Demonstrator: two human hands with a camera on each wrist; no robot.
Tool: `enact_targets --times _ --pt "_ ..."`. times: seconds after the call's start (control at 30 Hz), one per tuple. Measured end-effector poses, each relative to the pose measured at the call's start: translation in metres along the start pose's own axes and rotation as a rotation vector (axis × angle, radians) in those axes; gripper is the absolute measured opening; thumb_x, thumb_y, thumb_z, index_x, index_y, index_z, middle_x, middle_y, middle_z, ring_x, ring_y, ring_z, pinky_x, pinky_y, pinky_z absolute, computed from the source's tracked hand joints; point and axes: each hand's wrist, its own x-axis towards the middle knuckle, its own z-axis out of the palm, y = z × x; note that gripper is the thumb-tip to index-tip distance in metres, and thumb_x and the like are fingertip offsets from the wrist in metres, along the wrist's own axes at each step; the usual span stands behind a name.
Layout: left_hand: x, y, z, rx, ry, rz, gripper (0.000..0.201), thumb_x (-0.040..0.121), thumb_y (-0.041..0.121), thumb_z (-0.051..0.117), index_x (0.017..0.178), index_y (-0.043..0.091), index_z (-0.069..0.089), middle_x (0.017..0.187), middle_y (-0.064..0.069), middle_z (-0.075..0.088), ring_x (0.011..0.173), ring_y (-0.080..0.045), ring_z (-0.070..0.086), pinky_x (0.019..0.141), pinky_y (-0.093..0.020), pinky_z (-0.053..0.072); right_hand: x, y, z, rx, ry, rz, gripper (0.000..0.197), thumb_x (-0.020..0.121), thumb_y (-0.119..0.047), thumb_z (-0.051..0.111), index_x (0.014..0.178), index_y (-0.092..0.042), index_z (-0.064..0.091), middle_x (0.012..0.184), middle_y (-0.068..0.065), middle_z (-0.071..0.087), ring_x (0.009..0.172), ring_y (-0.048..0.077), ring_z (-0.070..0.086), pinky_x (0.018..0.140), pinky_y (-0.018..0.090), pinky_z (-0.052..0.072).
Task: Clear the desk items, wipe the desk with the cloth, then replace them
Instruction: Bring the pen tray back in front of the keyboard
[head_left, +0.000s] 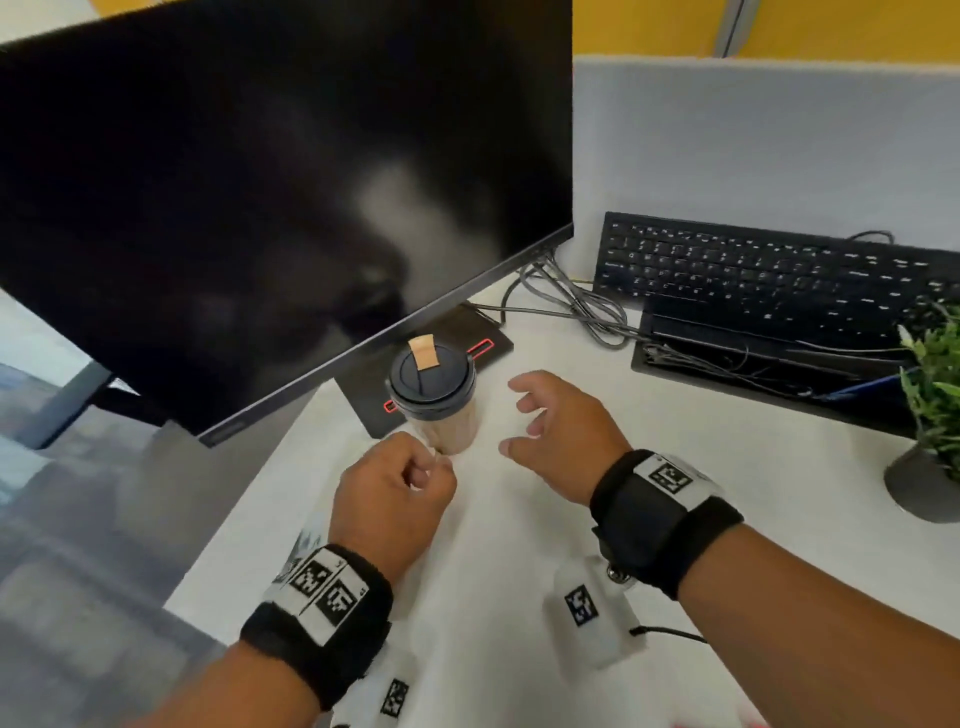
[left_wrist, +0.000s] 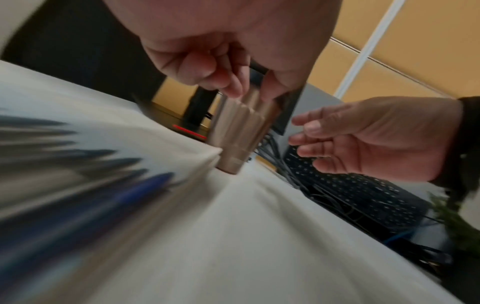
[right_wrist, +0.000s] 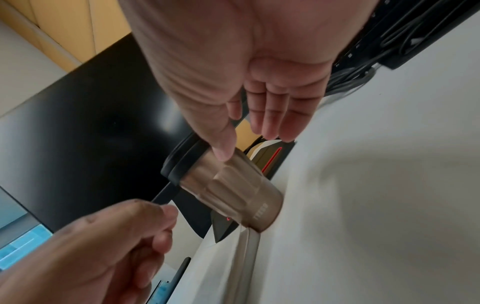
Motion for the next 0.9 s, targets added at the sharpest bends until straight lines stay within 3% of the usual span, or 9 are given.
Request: enact_targets --times 0.1,0.2,0.3,0.47,0.6,0.7,0.77,0.83,0.9 --pt "0.016 -0.024 -0.009 0.065 0.035 -0.104 0.019 0.074 0.038 0.066 0.078 0.025 0.054 0.083 0.003 0.061 0.079 -0.021 0.058 0.070 -0.034 0.049 0.014 -0.007 0.014 -0.045 -0.001 0.038 0.067 0.074 -0.025 0.077 0.132 -0.027 0.044 0.120 -0.003 0.056 0.104 0.016 0.057 0.093 0.032 0.049" --pt "0.025 -0.048 -0.013 0.321 -0.052 -0.186 0.049 0.071 0.053 0.065 0.108 0.023 0.054 0.116 0.000 0.051 0.109 -0.024 0.049 0.090 -0.038 0.046 0.019 -0.004 0.031 -0.159 -0.083 0.138 0.060 0.077 -0.025 0.073 0.131 -0.020 0.047 0.124 0.003 0.058 0.112 0.021 0.057 0.096 0.030 0.046" --pt "0.021 -0.068 -0.013 0.503 -0.175 -0.286 0.076 0.064 0.070 0.056 0.125 0.026 0.045 0.131 -0.002 0.045 0.119 -0.027 0.045 0.096 -0.043 0.045 0.012 0.002 0.053 -0.194 -0.184 0.227 0.049 0.081 -0.026 0.068 0.126 -0.018 0.052 0.127 0.004 0.060 0.114 0.022 0.056 0.097 0.028 0.046" --pt "0.021 -0.067 -0.016 0.477 -0.234 -0.324 0.073 0.059 0.070 0.061 0.117 0.030 0.045 0.122 -0.001 0.048 0.111 -0.026 0.046 0.091 -0.044 0.048 -0.003 0.000 0.082 -0.113 -0.244 0.283 0.053 0.081 -0.034 0.067 0.128 -0.016 0.052 0.124 0.002 0.061 0.114 0.020 0.056 0.095 0.027 0.045" --pt "0.014 -0.060 -0.010 0.344 -0.264 -0.371 0.077 0.057 0.057 0.076 0.120 0.026 0.044 0.118 -0.006 0.050 0.111 -0.029 0.050 0.092 -0.042 0.050 -0.017 -0.007 0.094 -0.060 -0.247 0.314 0.053 0.075 -0.036 0.074 0.118 -0.012 0.054 0.107 0.003 0.063 0.103 0.022 0.062 0.087 0.032 0.052" --pt "0.009 -0.063 -0.009 0.150 -0.230 -0.430 0.079 0.056 0.044 0.083 0.121 0.023 0.043 0.112 -0.003 0.055 0.104 -0.026 0.058 0.087 -0.039 0.053 -0.026 -0.004 0.094 -0.046 -0.199 0.354 0.060 0.073 -0.035 0.077 0.120 -0.012 0.049 0.111 0.003 0.060 0.101 0.021 0.060 0.086 0.032 0.052" --pt "0.006 -0.070 -0.008 0.032 -0.252 -0.477 0.058 0.065 0.036 0.083 0.111 0.020 0.050 0.102 0.001 0.060 0.093 -0.023 0.061 0.081 -0.036 0.054 -0.030 0.000 0.090 -0.016 -0.176 0.379 0.067 0.072 -0.036 0.078 0.126 -0.012 0.046 0.117 0.004 0.058 0.101 0.018 0.057 0.085 0.027 0.047" --pt "0.005 -0.076 -0.009 -0.129 -0.297 -0.523 0.030 0.072 0.033 0.079 0.086 0.014 0.061 0.087 -0.004 0.071 0.082 -0.028 0.066 0.080 -0.042 0.057 -0.034 0.004 0.086 0.016 -0.180 0.390 0.070 0.072 -0.037 0.078 0.129 -0.011 0.047 0.120 0.003 0.058 0.103 0.017 0.055 0.084 0.024 0.042" --pt "0.002 -0.072 -0.012 -0.334 -0.355 -0.570 0.019 0.080 0.031 0.074 0.078 0.014 0.066 0.082 -0.011 0.075 0.077 -0.031 0.068 0.071 -0.038 0.056 -0.039 0.008 0.079 0.062 -0.180 0.386 0.058 0.072 -0.036 0.078 0.119 -0.012 0.055 0.106 0.000 0.062 0.096 0.016 0.057 0.080 0.024 0.044"
